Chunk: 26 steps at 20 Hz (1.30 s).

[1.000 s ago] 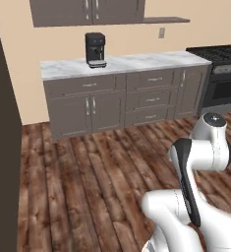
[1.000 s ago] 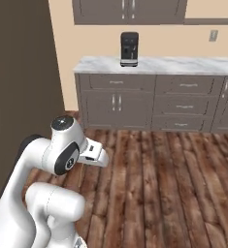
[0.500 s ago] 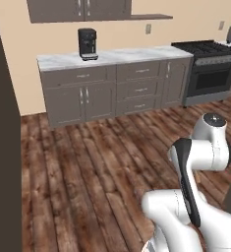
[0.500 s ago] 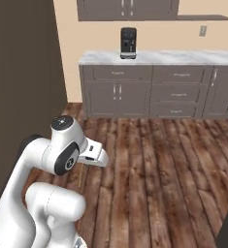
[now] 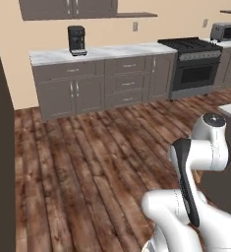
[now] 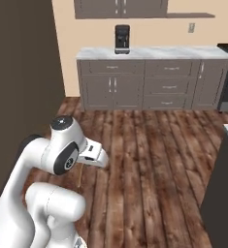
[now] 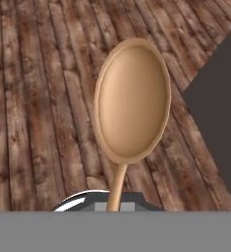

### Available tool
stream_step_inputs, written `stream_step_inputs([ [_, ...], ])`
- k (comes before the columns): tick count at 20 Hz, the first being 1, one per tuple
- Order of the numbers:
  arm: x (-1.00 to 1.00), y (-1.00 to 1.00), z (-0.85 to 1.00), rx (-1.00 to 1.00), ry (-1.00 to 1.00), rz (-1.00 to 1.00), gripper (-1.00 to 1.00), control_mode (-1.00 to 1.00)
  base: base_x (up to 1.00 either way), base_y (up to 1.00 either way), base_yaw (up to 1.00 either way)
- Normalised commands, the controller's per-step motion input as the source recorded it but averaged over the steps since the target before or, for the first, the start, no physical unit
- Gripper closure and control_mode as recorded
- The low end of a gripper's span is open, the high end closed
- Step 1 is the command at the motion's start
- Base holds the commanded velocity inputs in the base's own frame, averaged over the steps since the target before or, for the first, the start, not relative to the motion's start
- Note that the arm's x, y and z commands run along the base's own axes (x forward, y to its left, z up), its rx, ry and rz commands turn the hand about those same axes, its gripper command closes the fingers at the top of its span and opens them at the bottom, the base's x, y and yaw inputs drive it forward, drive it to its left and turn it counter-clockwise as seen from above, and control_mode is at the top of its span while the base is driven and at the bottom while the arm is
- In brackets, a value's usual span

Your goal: Take the fork and place it on the left side of the plate. Then take the spoon and place it on the right side of the plate. Make sure they're directly next to the plate.

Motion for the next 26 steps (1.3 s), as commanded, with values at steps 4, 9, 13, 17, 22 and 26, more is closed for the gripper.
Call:
stream_step_inputs([
  [4, 0.0, 0.0, 0.0, 0.0, 0.0, 0.0, 1.0, 1.0, -0.76, -0.81, -0.04],
  [9, 0.0, 0.0, 0.0, 0.0, 0.0, 0.0, 1.0, 1.0, -0.66, -0.88, -0.05],
  [13, 0.0, 0.0, 0.0, 0.0, 0.0, 0.0, 1.0, 1.0, -0.66, -0.76, -0.04],
  [17, 0.0, 0.0, 0.0, 0.0, 0.0, 0.0, 1.0, 1.0, -0.65, -0.68, -0.03],
  [22, 0.0, 0.0, 0.0, 0.0, 0.0, 0.0, 1.0, 1.0, -0.66, -0.69, -0.04],
  [26, 0.0, 0.0, 0.0, 0.0, 0.0, 0.0, 1.0, 1.0, -0.75, -0.69, -0.04],
])
